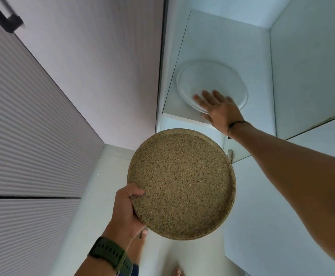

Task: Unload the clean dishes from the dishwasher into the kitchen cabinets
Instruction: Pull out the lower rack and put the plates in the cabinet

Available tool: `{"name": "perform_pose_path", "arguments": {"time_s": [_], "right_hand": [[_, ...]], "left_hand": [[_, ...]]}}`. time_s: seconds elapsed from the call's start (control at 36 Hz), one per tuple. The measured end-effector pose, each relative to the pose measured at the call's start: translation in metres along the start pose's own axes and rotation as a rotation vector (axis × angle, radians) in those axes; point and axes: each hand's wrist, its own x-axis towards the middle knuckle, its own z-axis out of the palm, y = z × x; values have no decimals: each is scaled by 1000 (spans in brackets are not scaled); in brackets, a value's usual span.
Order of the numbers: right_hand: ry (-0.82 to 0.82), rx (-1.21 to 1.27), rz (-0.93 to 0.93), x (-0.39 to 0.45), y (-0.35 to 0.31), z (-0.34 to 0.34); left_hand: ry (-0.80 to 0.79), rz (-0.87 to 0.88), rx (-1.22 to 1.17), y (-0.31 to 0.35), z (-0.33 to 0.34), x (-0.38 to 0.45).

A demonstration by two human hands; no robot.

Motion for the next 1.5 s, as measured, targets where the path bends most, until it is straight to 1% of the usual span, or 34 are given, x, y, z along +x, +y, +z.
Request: {"name": "perform_pose_path", "arguments": {"time_s": [0.11,0.33,0.47,0.56,0.67,0.72,0.78,0.81,0.86,0.89,0.92,0.94,0.97,1.0,1.03,1.14,1.19,1.25,1.31,1.39,1.5], "right_hand": [[-44,2,97,-9,9,5],[-51,31,121,-23,12,15],[-80,44,114,-21,14,14],[-114,61,100,-22,16,11],[-161,98,50,-27,19,8],[-157,147,30,-29,20,7],[-96,274,69,-31,18,3],[-26,383,119,-32,16,-2],[128,626,261,-38,10,-16],[158,783,344,-42,7,-26],[125,974,411,-48,2,-37],[51,1153,458,-53,-1,-45],[-24,1280,480,-59,-4,-52],[-71,1327,472,-64,-5,-56],[-82,1334,450,-69,-7,-58],[-33,1226,357,-81,-9,-58],[-43,1108,387,-83,-9,-56],[-46,937,412,-82,-9,-58],[2,805,423,-79,-8,-62],[21,720,436,-75,-5,-69],[70,685,495,-70,-5,-68]], "left_hand": [[-39,-12,7,4,-1,3],[-50,15,7,3,4,8],[-73,36,32,6,10,8],[-58,43,24,5,13,8],[-71,56,19,3,18,6],[-70,60,24,2,19,6],[-57,61,17,0,20,7],[-57,56,9,0,21,7],[-61,52,7,0,21,8],[-69,46,7,0,21,9],[-77,42,5,0,22,9],[-79,40,3,0,22,10],[-77,42,4,0,23,11],[-77,43,7,-1,24,11],[-75,44,7,-1,24,12],[-58,51,-1,-3,30,13],[-47,47,4,-4,34,12],[-56,54,14,-5,37,14],[-75,57,18,-5,39,16],[-91,54,4,-5,43,19],[-117,60,17,-6,46,24]]}}
